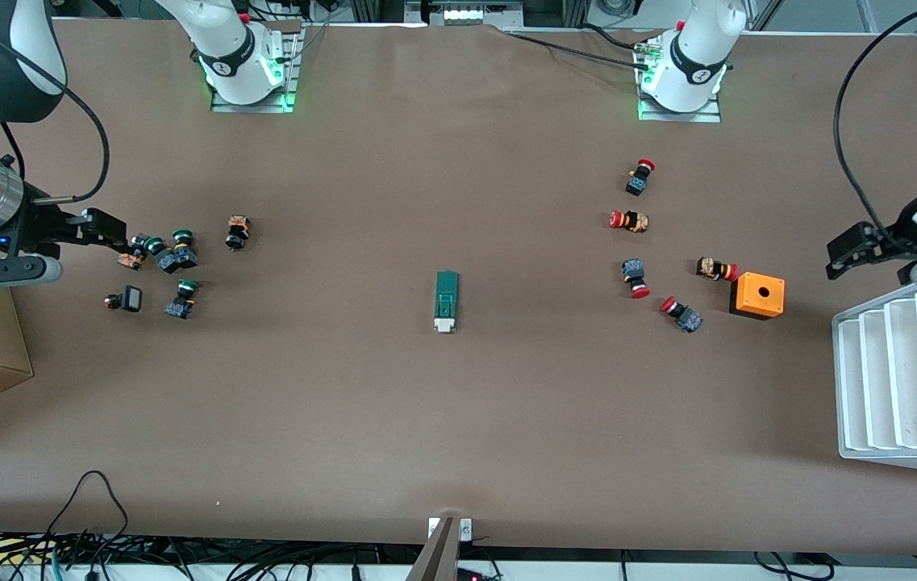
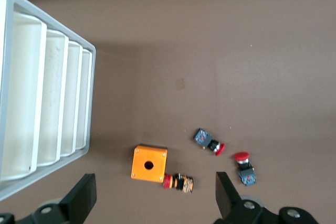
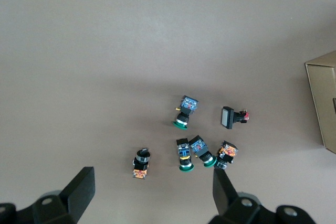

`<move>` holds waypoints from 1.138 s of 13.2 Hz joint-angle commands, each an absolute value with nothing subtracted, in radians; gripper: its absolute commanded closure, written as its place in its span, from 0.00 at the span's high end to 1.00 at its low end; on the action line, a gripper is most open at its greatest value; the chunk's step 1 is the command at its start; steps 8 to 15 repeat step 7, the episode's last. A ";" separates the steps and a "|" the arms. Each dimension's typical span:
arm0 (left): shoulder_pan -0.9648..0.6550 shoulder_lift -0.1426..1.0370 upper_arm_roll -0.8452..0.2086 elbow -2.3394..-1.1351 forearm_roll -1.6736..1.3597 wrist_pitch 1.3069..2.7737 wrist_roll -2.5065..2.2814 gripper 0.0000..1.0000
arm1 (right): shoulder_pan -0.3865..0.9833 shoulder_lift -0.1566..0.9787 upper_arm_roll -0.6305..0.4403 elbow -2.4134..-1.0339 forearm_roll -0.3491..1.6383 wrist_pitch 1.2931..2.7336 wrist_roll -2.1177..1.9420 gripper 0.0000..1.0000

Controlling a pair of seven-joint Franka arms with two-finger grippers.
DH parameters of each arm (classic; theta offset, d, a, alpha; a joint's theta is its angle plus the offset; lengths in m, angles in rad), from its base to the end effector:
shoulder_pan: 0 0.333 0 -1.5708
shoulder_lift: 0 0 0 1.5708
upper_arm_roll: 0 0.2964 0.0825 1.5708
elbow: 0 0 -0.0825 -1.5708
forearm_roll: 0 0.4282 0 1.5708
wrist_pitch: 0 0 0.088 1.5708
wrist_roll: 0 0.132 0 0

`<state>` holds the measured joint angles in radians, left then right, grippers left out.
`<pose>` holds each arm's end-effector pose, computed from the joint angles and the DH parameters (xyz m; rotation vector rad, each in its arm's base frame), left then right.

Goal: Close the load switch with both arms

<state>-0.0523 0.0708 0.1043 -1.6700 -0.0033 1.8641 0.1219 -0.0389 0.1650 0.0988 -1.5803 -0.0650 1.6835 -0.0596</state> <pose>0.6420 0.0316 0.5118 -3.1189 0.1090 -0.1920 0.6452 0.0275 0.4822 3.0857 0.1977 -0.0942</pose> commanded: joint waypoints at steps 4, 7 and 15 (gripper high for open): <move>-0.063 0.032 0.118 -1.675 -0.015 1.743 0.064 1.00 | -0.034 0.176 0.101 -1.557 -0.089 1.675 -0.075 0.99; -0.064 0.044 0.114 -1.588 -0.015 1.697 0.072 1.00 | -0.034 0.176 0.101 -1.557 -0.089 1.675 -0.090 0.99; -0.064 0.044 0.114 -1.588 -0.015 1.697 0.072 1.00 | -0.034 0.176 0.101 -1.557 -0.089 1.675 -0.090 0.99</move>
